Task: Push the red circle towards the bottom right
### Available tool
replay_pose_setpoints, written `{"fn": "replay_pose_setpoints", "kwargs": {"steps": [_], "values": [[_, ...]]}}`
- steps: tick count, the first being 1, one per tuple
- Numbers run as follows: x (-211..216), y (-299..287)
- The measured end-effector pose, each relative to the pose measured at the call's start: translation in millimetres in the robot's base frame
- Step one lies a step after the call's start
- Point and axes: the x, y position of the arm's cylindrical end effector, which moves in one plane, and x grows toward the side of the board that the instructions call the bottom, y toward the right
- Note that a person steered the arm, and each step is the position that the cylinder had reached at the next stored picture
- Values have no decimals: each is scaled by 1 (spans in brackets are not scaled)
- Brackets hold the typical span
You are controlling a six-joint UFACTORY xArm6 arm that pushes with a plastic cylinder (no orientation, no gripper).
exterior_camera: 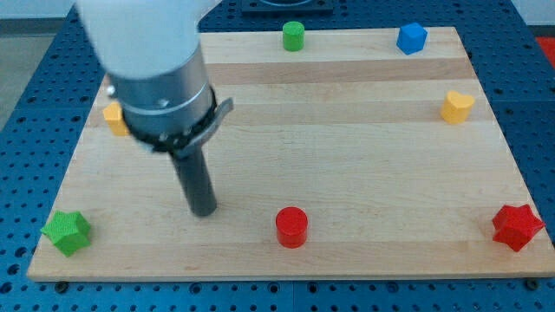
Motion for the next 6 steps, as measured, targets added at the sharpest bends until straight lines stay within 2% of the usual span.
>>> {"fn": "replay_pose_setpoints", "kwargs": {"steps": [1,2,4,5,6], "values": [[41,48],[29,91],[-33,170],[-50,220],[-50,196]]}}
